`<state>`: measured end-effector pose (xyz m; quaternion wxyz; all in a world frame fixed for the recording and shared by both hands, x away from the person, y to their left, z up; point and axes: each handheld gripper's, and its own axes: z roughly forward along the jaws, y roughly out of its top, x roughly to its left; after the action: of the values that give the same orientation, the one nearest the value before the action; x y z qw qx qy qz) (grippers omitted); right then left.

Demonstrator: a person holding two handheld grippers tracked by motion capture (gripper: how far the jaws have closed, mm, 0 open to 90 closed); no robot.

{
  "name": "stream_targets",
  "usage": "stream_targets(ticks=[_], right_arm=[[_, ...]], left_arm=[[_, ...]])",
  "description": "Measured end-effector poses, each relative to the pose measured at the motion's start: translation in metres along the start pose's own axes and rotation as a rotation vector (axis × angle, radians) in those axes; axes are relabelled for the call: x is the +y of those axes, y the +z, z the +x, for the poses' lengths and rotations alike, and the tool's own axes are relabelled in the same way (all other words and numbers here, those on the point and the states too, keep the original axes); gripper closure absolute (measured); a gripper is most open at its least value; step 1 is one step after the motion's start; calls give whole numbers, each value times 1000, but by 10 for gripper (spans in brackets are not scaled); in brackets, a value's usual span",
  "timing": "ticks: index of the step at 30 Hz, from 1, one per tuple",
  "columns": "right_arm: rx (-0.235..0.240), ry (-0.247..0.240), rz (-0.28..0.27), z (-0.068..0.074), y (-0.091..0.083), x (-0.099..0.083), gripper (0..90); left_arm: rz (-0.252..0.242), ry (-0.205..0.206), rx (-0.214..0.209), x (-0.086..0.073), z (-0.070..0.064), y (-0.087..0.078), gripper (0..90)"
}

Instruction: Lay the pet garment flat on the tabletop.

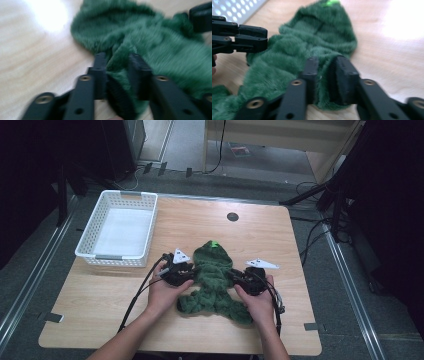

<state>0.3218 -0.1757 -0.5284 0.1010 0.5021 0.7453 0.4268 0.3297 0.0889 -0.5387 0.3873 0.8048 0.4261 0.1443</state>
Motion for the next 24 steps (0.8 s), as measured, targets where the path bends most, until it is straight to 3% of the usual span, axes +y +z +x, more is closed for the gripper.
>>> stream_targets(ticks=[3,5,9,12,17,18,20,22,24], right_arm=[[-12,16,34,-3,8,-4,784],[-16,17,36,-3,10,-5,786],[-28,22,47,-2,19,-6,794],[-52,6,32,4,27,-2,802],[-82,38,9,8,45,10,813],[-98,35,4,10,50,13,814],[-107,28,10,11,55,18,814],[-121,18,20,13,62,25,803],[-101,22,43,14,65,31,747]], left_arm=[[16,9,6,-3,2,2,872],[17,34,41,-3,3,3,882],[18,44,87,-2,10,4,895],[3,24,128,-1,21,6,896],[9,-1,179,8,35,13,895],[10,-25,171,13,41,17,894],[12,-35,161,16,44,19,878],[6,-48,120,18,47,21,850],[2,-49,110,18,47,18,788]])
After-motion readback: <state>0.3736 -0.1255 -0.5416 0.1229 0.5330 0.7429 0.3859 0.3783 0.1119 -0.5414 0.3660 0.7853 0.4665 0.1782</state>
